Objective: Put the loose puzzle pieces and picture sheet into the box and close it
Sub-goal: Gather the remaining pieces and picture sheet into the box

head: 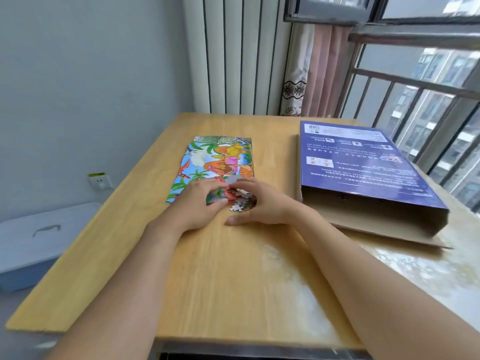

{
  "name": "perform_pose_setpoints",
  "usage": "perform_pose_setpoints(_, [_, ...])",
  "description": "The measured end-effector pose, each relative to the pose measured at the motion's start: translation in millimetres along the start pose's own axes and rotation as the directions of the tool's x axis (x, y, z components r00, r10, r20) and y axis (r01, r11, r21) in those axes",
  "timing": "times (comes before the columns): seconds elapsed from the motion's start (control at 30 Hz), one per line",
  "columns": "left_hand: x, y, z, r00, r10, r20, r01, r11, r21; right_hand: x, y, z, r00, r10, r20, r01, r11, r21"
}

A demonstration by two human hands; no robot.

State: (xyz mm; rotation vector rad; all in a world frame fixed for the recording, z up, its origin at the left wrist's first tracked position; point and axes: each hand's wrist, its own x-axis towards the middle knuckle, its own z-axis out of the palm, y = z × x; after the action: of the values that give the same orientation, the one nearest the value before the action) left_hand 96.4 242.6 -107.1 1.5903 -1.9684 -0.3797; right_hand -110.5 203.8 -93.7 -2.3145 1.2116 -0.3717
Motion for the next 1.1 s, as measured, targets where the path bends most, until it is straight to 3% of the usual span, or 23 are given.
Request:
perform_pose_setpoints(0.17, [-0.7, -0.9, -4.1, 0.997, 0.075, -0.031, -0.076, 0.995, -0.062, -2.7, 3.2, 4.4, 0.983, -0.115, -0.145, 0.106, 0.992, -0.069])
perform_pose_setpoints(0.47, [3.5, -3.7, -1.0, 0.993, 0.074, -0.091, -0.077, 0.997, -0.029, -10.4, 4.4, -6.5, 0.943, -0.076, -0.325, 0.037, 0.992, -0.123])
perform_pose_setpoints(0.6, [4.7, -1.9, 0.1, 0.989, 0.039, -0.143, -0.041, 0.999, -0.014, -13.4, 4.1, -8.9, 0.895, -0.03, -0.445, 0.016, 0.999, -0.035])
perform_pose_setpoints(0.7, [5.1, -0.3, 0.2, 0.973, -0.025, -0.229, 0.02, 1.0, -0.022, -15.8, 2.5, -13.0, 0.838, 0.069, -0.542, 0.001, 0.992, 0.127])
perform_pose_setpoints(0.83, [7.4, 0.1, 3.2, 0.922, -0.111, -0.372, 0.088, 0.993, -0.077, -19.3, -1.4, -15.9, 0.86, 0.128, -0.495, -0.005, 0.97, 0.243])
perform_pose_setpoints(1.0, [13.8, -4.5, 8.6, 0.888, -0.16, -0.43, 0.131, 0.987, -0.095, -12.8, -5.6, -4.3, 0.933, 0.002, -0.359, -0.002, 1.0, 0.001])
perform_pose_setpoints(1.1, [15.5, -6.4, 10.8, 0.88, -0.187, -0.437, 0.144, 0.981, -0.13, -10.4, -5.6, -1.3, 0.981, 0.038, -0.193, -0.046, 0.998, -0.036])
